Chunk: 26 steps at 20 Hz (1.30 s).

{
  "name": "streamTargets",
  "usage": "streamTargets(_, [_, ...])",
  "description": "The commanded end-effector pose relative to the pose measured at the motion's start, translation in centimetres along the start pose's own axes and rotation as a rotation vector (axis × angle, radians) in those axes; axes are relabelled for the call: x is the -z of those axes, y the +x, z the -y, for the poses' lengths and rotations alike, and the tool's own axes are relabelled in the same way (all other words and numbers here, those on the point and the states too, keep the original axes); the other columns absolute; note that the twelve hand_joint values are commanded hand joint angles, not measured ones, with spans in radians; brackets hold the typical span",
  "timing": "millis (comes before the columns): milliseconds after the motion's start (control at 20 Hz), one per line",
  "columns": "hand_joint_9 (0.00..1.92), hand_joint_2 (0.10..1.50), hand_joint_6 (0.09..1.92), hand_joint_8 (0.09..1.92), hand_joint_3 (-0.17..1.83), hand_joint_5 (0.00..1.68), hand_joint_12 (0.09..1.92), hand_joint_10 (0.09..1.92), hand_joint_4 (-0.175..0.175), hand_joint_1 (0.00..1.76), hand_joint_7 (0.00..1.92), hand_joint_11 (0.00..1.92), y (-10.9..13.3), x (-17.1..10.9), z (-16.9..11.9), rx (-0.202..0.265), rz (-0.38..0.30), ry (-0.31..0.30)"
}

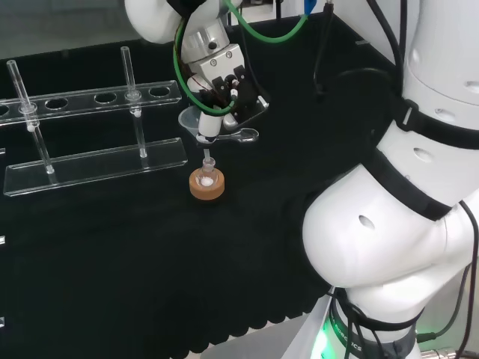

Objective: Remove the funnel from the round-bottom flask.

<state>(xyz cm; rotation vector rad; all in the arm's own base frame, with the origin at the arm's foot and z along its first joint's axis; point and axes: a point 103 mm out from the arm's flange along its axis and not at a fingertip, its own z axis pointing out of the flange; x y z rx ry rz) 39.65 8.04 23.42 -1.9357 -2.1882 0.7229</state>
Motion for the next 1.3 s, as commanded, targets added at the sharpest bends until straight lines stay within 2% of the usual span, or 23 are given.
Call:
streamTargets(50, [1.12, 0.66, 0.74, 0.70, 0.65, 0.94, 1.11, 0.36, 0.037, 0.99, 0.63, 0.81, -0.7, 1.4, 1.3, -0.010, -0.044, -0.039])
streamTargets(200, [1.12, 0.66, 0.74, 0.70, 0.65, 0.95, 1.11, 0.36, 0.036, 0.99, 0.64, 0.81, -0.9, 2.1, 1.8, -0.018, -0.044, -0.048])
streamTargets(300, [1.12, 0.85, 0.86, 0.71, 0.39, 1.01, 1.11, 0.37, 0.127, 1.03, 0.64, 0.82, -0.9, 2.6, 2.3, -0.024, -0.050, -0.060])
streamTargets(350, [1.12, 0.93, 0.88, 0.72, 0.26, 1.02, 1.11, 0.37, 0.151, 1.03, 0.63, 0.82, -1.0, 2.9, 2.5, -0.025, -0.052, -0.064])
streamTargets(450, [1.12, 1.00, 0.90, 0.72, 0.14, 1.04, 1.11, 0.38, 0.170, 1.04, 0.63, 0.82, -1.2, 3.5, 2.8, -0.034, -0.056, -0.076])
streamTargets(850, [1.12, 1.03, 0.90, 0.73, 0.09, 1.04, 1.10, 0.38, 0.175, 1.04, 0.64, 0.83, -1.4, 6.0, 3.7, -0.035, -0.097, -0.131])
streamTargets(1300, [1.12, 1.03, 0.90, 0.73, 0.08, 1.05, 1.10, 0.38, 0.175, 1.04, 0.64, 0.83, -1.9, 7.9, 3.0, -0.015, -0.198, -0.189])
